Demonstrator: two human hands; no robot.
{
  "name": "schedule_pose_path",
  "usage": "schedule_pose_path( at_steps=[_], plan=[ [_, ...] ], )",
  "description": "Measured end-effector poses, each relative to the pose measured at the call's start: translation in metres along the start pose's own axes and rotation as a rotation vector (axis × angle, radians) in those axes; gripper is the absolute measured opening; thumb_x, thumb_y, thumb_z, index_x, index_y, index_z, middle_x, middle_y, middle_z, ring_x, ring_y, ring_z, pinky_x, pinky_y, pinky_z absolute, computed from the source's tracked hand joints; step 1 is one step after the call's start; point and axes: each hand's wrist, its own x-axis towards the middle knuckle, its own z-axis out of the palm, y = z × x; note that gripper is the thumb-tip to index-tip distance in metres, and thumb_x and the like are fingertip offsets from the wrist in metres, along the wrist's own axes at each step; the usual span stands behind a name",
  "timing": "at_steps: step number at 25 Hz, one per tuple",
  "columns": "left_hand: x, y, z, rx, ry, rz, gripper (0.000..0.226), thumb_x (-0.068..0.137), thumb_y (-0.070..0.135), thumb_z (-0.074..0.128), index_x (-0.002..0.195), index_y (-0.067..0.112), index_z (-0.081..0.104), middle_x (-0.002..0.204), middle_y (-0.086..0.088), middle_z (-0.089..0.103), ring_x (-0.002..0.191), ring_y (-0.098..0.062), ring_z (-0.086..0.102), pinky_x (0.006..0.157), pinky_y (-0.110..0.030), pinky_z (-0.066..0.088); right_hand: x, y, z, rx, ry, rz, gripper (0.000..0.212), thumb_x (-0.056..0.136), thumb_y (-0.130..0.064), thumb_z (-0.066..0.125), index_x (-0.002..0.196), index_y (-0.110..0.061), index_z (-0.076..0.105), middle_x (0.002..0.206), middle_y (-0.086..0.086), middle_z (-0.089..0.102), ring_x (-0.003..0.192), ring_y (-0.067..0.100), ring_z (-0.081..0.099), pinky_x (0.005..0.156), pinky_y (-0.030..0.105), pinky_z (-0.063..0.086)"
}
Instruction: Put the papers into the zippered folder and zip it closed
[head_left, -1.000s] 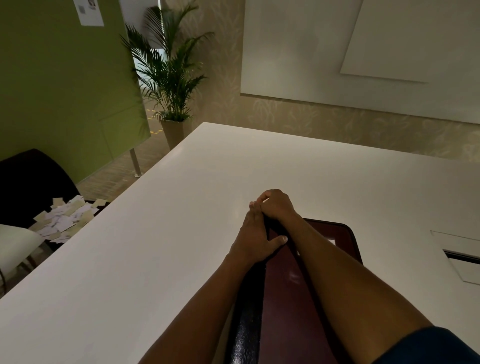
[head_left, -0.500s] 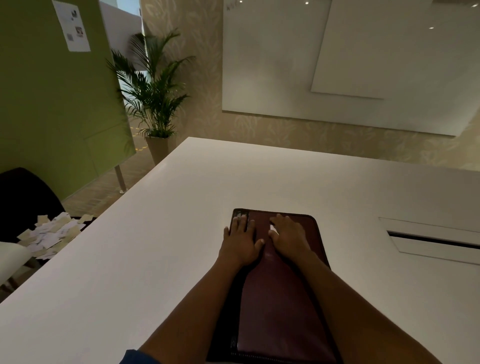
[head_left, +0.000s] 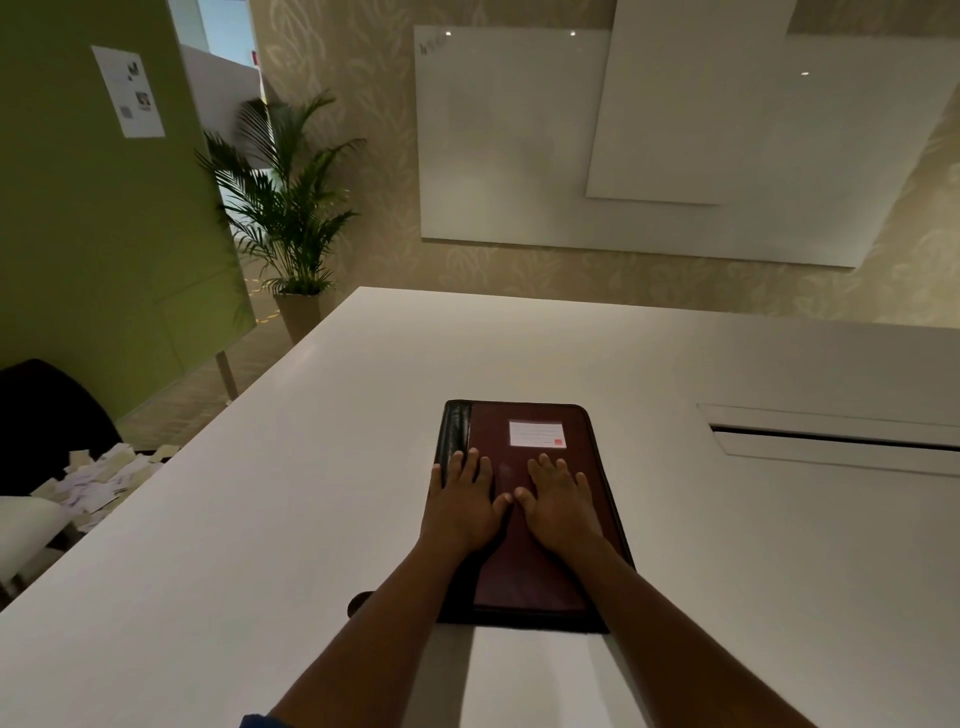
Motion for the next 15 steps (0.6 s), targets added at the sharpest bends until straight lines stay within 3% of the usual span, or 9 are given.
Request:
schedule_pose_path(
  at_steps=[15],
  plan=[
    [-0.043,0.033,0.005,0.017,0.081,-0.043,0.066,0.101,0.041,0.025,0.156,0.009,0.007,0.165,-0.011,0.002,0.152,-0.027,-0.004,0.121,-0.049,-0.005,-0.059,-0.012,-0.007,-0.002,0.079,0.002,0.061,0.102,-0.041,0.029,0.155,-0.014,0.024,0.163,0.008,0.023,0.152,0.024,0.013,0.123,0.042,0.006]
  ],
)
